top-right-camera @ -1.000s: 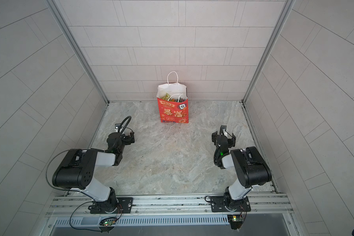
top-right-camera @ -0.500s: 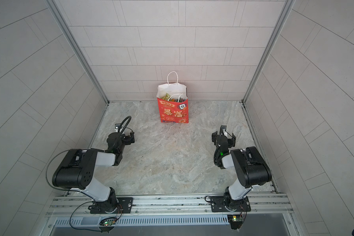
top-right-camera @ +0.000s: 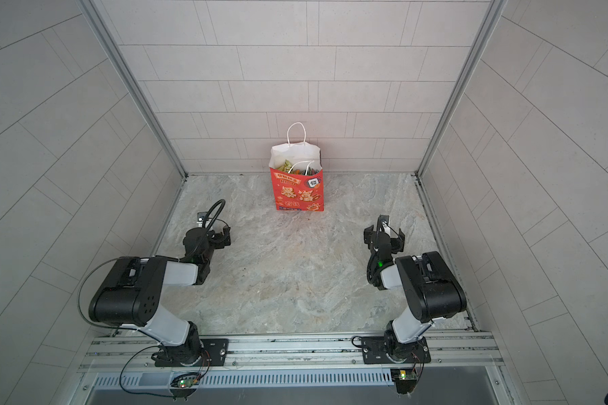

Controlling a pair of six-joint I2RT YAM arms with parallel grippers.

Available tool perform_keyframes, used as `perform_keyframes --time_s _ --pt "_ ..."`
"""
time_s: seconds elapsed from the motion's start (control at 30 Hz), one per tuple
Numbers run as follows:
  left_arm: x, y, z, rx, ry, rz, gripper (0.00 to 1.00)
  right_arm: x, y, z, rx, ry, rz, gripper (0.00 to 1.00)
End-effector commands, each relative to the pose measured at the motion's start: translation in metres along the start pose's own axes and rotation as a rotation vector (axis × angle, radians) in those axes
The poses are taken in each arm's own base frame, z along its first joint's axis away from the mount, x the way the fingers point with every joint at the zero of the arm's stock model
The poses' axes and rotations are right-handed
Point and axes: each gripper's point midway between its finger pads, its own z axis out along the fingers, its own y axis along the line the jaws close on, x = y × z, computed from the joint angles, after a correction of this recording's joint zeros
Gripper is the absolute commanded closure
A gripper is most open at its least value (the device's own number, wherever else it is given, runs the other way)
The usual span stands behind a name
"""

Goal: Take the snacks out of the paper bag
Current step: Move the paper bag to the top-center of the table.

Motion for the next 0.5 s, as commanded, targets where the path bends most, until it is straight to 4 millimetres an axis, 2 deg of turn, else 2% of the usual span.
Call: perform_keyframes --time_s 0.0,0.07,0.1,0.17,0.2,0.23,0.27,0.3,0.33,0.4,0.47 --pt "-0.037 -0.004 -0.026 -0.051 -0.073 0.070 0.03 -0.029 -0.003 -0.025 0.028 -0.112 -0.030 0.01" --pt "-0.071 -0.015 -0.045 -0.038 -0.160 0.073 0.04 -0.060 -0.019 -0.047 0.149 -0.151 -0.021 0.01" --pt "-0.092 -0.019 -0.053 -0.006 -0.211 0.006 0.06 -0.074 -0.031 -0.051 0.164 -0.169 0.122 0.01" --pt "-0.129 -0.030 -0.053 0.065 -0.211 -0.105 0.12 -0.079 -0.052 -0.049 0.167 -0.140 0.458 0.01" --pt "-0.145 -0.039 -0.046 0.123 -0.180 -0.141 0.23 -0.084 -0.042 -0.038 0.040 -0.084 0.589 0.03" --pt "-0.155 -0.048 -0.037 0.181 -0.144 -0.180 0.36 -0.096 -0.030 -0.029 -0.082 -0.048 0.624 0.13" --pt "-0.165 -0.056 -0.025 0.249 -0.107 -0.238 0.44 -0.111 -0.013 -0.021 -0.170 -0.013 0.580 0.25" --pt "-0.171 -0.066 -0.011 0.325 -0.074 -0.284 0.52 -0.126 0.005 -0.012 -0.236 0.039 0.543 0.32" --pt "-0.177 -0.073 -0.001 0.376 -0.053 -0.321 0.60 -0.132 0.017 -0.003 -0.268 0.096 0.515 0.42" --pt "-0.176 -0.090 0.027 0.431 0.009 -0.340 0.74 -0.139 0.047 0.016 -0.366 0.201 0.466 0.62" --pt "-0.177 -0.105 0.050 0.468 0.071 -0.345 0.86 -0.141 0.070 0.034 -0.428 0.290 0.451 0.75"
